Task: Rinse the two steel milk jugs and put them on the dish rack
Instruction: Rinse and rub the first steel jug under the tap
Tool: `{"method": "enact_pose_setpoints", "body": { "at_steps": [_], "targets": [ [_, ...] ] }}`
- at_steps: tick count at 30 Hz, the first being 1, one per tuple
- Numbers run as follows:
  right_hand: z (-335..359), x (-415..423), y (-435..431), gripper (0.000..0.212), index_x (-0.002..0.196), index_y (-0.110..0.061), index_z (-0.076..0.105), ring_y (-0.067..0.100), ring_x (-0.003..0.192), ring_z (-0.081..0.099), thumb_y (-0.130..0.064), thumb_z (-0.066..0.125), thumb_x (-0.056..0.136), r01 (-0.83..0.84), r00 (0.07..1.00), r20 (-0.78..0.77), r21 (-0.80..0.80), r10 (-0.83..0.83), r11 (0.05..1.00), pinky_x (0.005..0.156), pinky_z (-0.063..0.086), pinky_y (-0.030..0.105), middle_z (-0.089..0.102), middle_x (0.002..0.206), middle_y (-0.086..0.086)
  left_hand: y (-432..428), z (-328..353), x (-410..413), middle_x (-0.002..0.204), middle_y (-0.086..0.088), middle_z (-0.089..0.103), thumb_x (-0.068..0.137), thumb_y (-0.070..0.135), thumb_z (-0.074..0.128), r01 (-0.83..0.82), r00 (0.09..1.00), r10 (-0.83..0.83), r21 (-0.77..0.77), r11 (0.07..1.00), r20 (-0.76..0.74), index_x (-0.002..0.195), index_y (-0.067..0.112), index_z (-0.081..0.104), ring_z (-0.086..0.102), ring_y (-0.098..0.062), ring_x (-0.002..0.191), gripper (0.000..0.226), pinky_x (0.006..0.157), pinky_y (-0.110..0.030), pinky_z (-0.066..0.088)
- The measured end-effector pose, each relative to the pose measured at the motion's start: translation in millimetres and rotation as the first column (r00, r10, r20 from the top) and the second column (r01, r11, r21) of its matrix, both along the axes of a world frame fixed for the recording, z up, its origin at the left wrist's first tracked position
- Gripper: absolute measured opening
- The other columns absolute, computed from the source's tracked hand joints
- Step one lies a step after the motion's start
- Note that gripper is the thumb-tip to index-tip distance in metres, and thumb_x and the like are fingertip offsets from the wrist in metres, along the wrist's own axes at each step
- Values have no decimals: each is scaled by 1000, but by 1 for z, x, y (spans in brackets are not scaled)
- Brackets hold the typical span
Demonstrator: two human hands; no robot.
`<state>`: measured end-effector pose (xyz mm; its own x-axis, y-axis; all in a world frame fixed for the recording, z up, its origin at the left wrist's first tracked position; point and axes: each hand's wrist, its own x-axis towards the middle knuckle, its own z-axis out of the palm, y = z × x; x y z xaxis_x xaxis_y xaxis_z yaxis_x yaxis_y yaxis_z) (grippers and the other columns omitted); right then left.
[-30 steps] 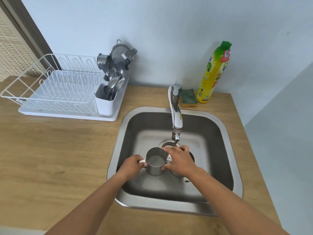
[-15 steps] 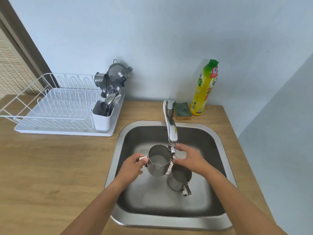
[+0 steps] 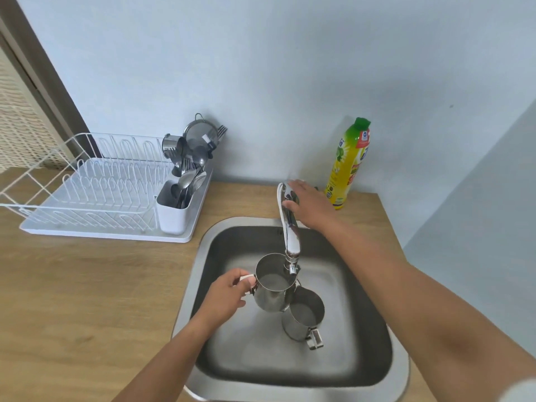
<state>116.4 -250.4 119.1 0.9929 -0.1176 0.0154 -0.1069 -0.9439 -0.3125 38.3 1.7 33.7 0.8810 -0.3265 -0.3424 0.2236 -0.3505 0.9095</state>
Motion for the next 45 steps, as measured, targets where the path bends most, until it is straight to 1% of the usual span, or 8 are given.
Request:
{"method": "enact_pose_setpoints", "body": {
  "at_steps": [4, 10, 14, 25, 32, 40, 43, 45],
  "targets": [
    [-4, 21, 3, 59, 148, -13, 32, 21, 144, 29, -44, 44, 99, -41, 996, -79, -100, 33, 994, 109, 33, 44, 29, 158, 4, 0, -1, -1, 100, -10, 71, 93, 29, 60, 0, 1000, 0, 8, 1000, 1, 90, 18, 67, 67, -21, 95, 13, 74, -29, 56],
    [-13, 30, 2, 61, 153, -7, 22, 22, 150, 17, -40, 36, 103, -79, 994, -92, -198, 61, 977, 116, 26, 43, 20, 163, 9, 0, 1, 1, 102, -12, 70, 94, 28, 61, -3, 1000, 3, -7, 1000, -5, 92, 17, 67, 64, -12, 86, 13, 69, -24, 54],
    [-15, 31, 0, 57, 149, -5, 29, 25, 148, 24, -38, 36, 104, -106, 993, -70, -250, 91, 962, 113, 30, 43, 27, 159, 12, -2, 4, 2, 100, -12, 70, 94, 27, 61, -2, 1000, 2, -10, 1000, -1, 91, 16, 67, 64, -10, 83, 13, 71, -24, 55],
    [-1, 41, -3, 43, 143, -8, 38, 27, 140, 38, -26, 36, 104, -117, 988, -126, -207, 92, 971, 103, 40, 42, 35, 155, 9, -5, 8, 1, 97, -4, 70, 94, 27, 60, 19, 1000, -19, -6, 1000, 6, 92, 19, 67, 66, -15, 93, 12, 71, -22, 55],
    [7, 39, -3, 36, 137, -8, 45, 27, 132, 45, -20, 37, 105, -161, 982, -133, -244, 131, 956, 95, 43, 39, 46, 142, 10, -4, 7, 0, 93, 0, 69, 95, 28, 59, 35, 999, -35, -7, 999, 14, 93, 16, 67, 65, -14, 91, 14, 73, -23, 56],
    [2, 41, -3, 33, 129, -7, 48, 29, 123, 51, -27, 35, 105, -93, 992, -92, -119, 82, 989, 78, 35, 32, 51, 135, 9, -5, 8, -2, 92, 0, 70, 94, 28, 60, 22, 1000, -23, 5, 1000, 18, 91, 17, 67, 66, -13, 90, 14, 72, -22, 56],
    [-4, 31, -3, 30, 117, -9, 51, 31, 119, 53, -32, 36, 104, -27, 999, -16, 128, 30, 991, 76, 34, 32, 55, 121, 6, -4, 8, -2, 92, 0, 70, 94, 29, 60, 15, 1000, -15, 9, 1000, 17, 90, 19, 68, 66, -13, 89, 13, 72, -22, 56],
    [-7, 15, -3, 36, 128, -10, 50, 30, 131, 47, -33, 35, 104, 35, 996, 62, 302, -56, 953, 92, 39, 34, 54, 131, 5, -3, 7, -2, 91, 0, 70, 94, 28, 61, 11, 1000, -11, 5, 1000, 16, 89, 19, 68, 66, -12, 88, 13, 73, -23, 56]
  ]
}}
